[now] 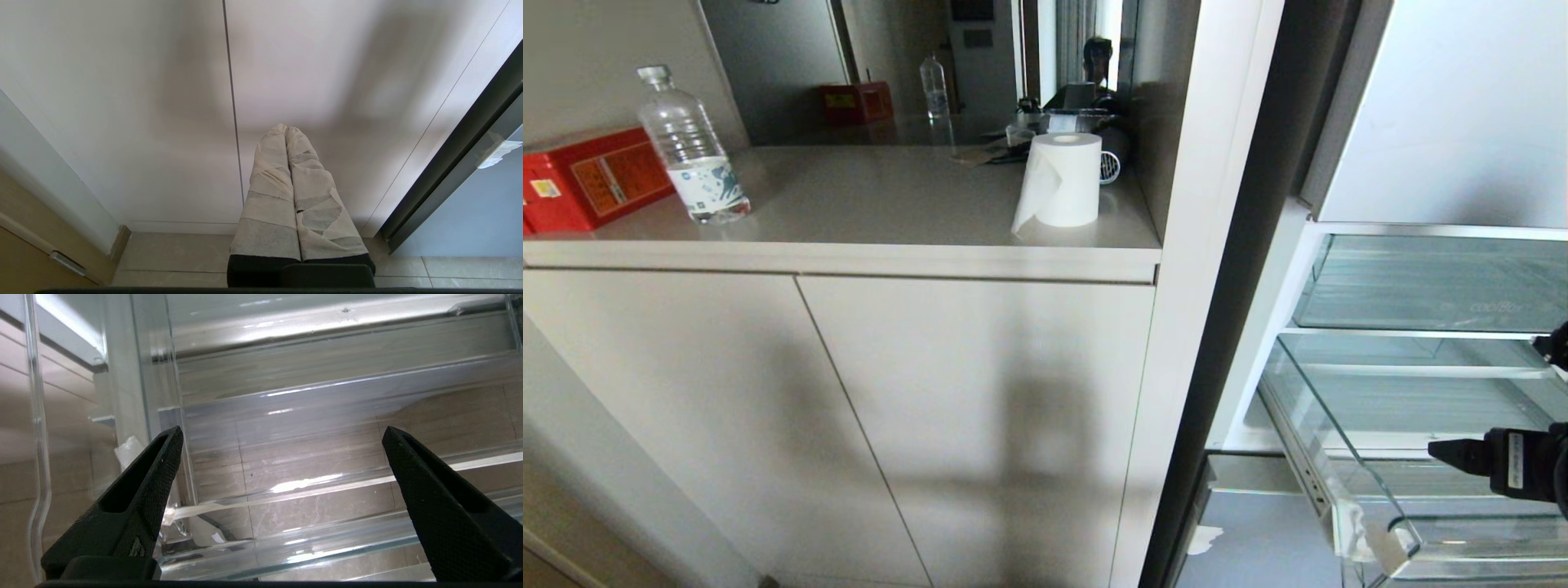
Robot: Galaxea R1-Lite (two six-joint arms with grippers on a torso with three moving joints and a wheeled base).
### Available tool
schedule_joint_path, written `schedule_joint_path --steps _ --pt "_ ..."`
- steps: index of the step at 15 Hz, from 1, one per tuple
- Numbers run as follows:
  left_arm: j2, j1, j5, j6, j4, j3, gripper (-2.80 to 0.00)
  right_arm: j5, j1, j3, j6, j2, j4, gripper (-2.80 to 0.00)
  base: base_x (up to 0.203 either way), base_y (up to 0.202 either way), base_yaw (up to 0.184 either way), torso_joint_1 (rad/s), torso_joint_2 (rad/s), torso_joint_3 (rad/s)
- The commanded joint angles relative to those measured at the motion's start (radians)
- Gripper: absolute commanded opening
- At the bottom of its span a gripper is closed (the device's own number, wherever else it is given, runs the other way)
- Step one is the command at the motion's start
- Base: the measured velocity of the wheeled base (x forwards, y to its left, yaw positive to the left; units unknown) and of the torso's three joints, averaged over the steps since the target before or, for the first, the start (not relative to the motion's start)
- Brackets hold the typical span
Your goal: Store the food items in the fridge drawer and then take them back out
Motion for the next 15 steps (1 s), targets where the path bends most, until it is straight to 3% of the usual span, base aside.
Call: schedule_joint_path --steps 1,12,15 --pt "0.001 0.0 0.001 0.0 0.001 0.0 -2.8 -0.002 -0.009 0.015 -0.001 -0.015 0.001 0.0 0.0 0.0 0.0 0.0 0.0 0.0" --pt "0.001 0.0 0.0 0.0 0.0 0.0 -2.8 -0.001 -0.018 0.1 -0.033 -0.143 0.013 0.0 0.0 0.0 0.0 0.0 0.0 0.0" --pt "0.001 0.0 0.001 0.0 0.0 0.0 -2.8 -0.001 -0.018 0.111 -0.033 -0.221 0.098 0.0 0.0 0.0 0.0 0.0 0.0 0.0"
